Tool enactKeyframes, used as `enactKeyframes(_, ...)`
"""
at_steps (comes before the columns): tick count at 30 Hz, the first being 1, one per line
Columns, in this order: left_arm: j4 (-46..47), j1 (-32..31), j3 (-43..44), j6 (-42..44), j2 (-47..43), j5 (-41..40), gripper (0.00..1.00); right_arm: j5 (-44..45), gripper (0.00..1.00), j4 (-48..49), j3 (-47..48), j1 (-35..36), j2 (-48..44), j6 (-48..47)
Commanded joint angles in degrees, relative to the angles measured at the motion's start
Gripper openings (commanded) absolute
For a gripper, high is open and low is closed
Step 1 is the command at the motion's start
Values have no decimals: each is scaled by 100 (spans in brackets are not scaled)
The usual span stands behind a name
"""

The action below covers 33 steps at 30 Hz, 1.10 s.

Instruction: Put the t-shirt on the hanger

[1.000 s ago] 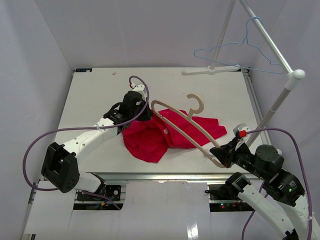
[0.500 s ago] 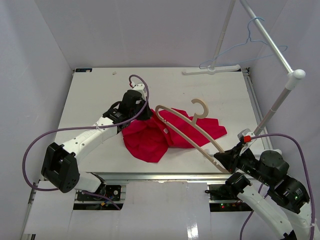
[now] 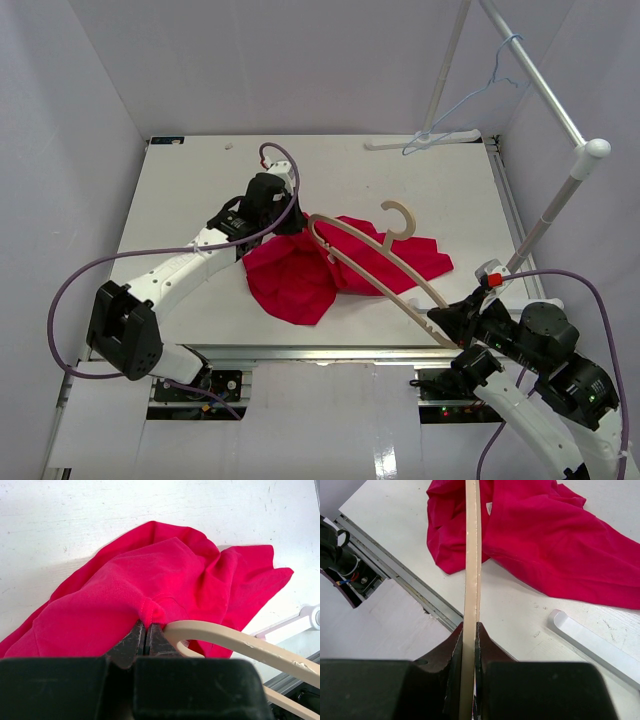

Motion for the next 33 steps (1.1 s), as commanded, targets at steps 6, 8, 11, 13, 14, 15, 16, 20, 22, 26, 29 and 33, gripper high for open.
enactKeyframes(6, -41, 27, 355, 95, -156, 422, 0, -566, 8, 326, -121, -237, -33, -96)
enactKeyframes(8, -41, 27, 378, 133, -162, 519, 0, -698, 8, 397, -172, -251, -16, -89)
enactKeyframes(11, -67, 27, 410, 182, -177, 711, 0, -673, 8, 469, -252, -256, -9, -84)
enactKeyframes(13, -101, 27, 458, 211, -229, 825, 0, -642, 8, 531, -300, -284, 15, -70)
enactKeyframes(14, -119, 27, 484, 228, -278, 901, 0, -633, 8, 582, -316, -291, 26, -56)
enactKeyframes(15, -131, 27, 529, 245, -317, 956, 0, -629, 8, 641, -319, -301, 44, -24)
enactKeyframes(16, -141, 27, 566, 266, -355, 1011, 0, -649, 8, 717, -329, -309, 65, -2)
enactKeyframes(20, -236, 27, 688, 405, -552, 1381, 0, -918, 8, 1119, -409, -314, 280, 72)
enactKeyframes(22, -277, 27, 725, 469, -650, 1606, 0, -910, 8, 1289, -463, -318, 358, 92)
enactKeyframes(26, -319, 27, 792, 499, -779, 1855, 0, -842, 8, 1637, -649, -318, 489, 140)
enactKeyframes(29, -328, 27, 816, 483, -806, 2190, 0, -830, 8, 1975, -787, -318, 504, 218)
enactKeyframes(33, -244, 27, 890, 512, -804, 3024, 0, -889, 8, 2651, -966, -318, 539, 443)
